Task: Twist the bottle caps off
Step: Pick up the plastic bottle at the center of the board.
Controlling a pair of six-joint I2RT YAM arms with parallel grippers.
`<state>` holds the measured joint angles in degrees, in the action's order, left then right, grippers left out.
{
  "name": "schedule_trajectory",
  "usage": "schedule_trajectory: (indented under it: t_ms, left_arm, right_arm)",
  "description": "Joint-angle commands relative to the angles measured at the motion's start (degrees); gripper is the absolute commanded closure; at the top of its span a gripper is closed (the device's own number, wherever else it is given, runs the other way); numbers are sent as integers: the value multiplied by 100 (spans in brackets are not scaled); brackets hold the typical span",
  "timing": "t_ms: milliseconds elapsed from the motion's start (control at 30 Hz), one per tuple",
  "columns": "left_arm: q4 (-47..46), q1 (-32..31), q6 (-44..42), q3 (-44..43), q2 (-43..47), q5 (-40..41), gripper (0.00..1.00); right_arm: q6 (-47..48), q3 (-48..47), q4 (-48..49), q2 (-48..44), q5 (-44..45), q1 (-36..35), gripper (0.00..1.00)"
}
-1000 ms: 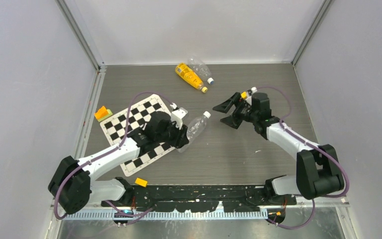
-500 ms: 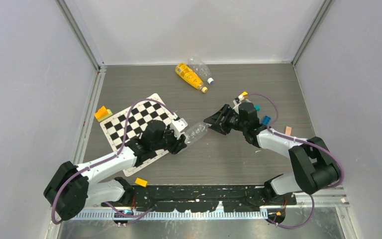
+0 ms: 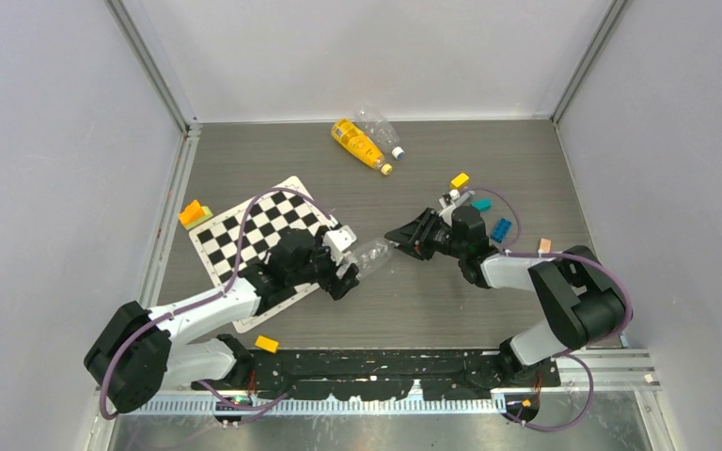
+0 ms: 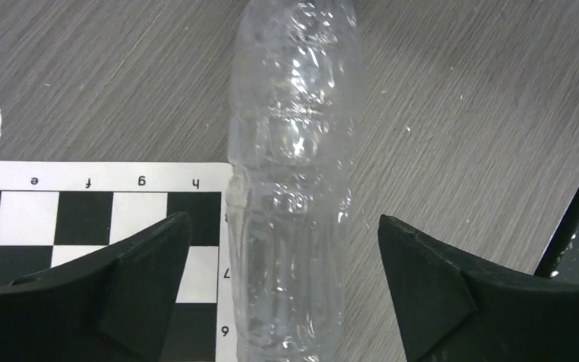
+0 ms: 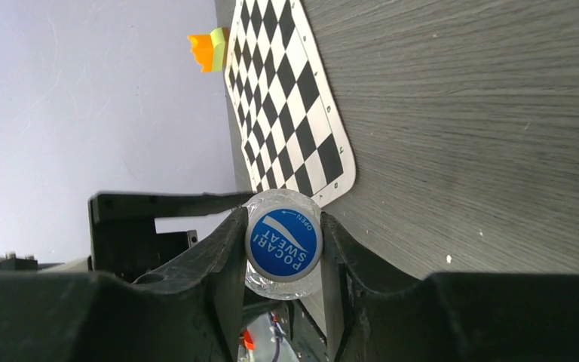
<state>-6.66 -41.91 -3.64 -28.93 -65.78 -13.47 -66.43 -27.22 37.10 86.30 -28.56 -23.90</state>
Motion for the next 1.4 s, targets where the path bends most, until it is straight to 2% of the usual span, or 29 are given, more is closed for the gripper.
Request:
schedule_trajectory:
  t_ms: [0, 100, 233, 300, 433, 600, 700, 900, 967, 1100, 1233, 1267, 1333, 1367]
  left_arm:
    - [-568, -19, 217, -195, 113, 128, 0]
    - [-429, -19, 566, -406, 120, 285, 0]
    - [467, -19, 1220, -1055, 185, 710, 0]
    - [839, -19, 1160, -1287, 258, 771, 0]
    - [524, -19, 1106, -1115, 291, 597, 0]
    - [1036, -19, 943, -1441, -51, -399, 0]
    - [1177, -19, 893, -1604, -286, -1141, 6]
    - [715, -19, 1129, -1553, -486, -1736, 8]
    - [390, -19, 1257, -1482, -552, -1717, 10]
    - [362, -19, 1353, -1471, -767, -1517, 15]
    - [436, -19, 1404, -1510, -921, -1356, 20]
    - [426, -19, 1417, -1511, -923, -1348, 22]
    - [392, -19, 1442, -1488, -901, -1361, 36]
    - [374, -19, 1456, -1473, -873, -1355, 39]
  right_arm:
    - [55, 246, 924, -50, -145, -43, 98]
    - [288, 252, 815, -259, -137, -80, 99]
    - [801, 234, 225, -732, 244, -188, 98]
    - [1111, 235, -204, -1138, 529, -273, 99]
    - [1641, 274, -839, -1700, 928, -340, 99]
    - [1923, 316, -1176, -2336, 1030, -361, 99]
    - [2000, 351, -1179, -2570, 940, -369, 99]
    - [2066, 254, -1268, -2560, 705, -377, 99]
    - [1992, 234, -1080, -2487, 513, -378, 99]
    - [1576, 389, -154, -2324, 79, -394, 98]
    - [1403, 421, 138, -2266, -72, -427, 98]
    - [1418, 425, 130, -2245, -32, -429, 98]
    - [1464, 414, 33, -2210, 39, -431, 98]
    - [1495, 387, -72, -2199, 73, -436, 98]
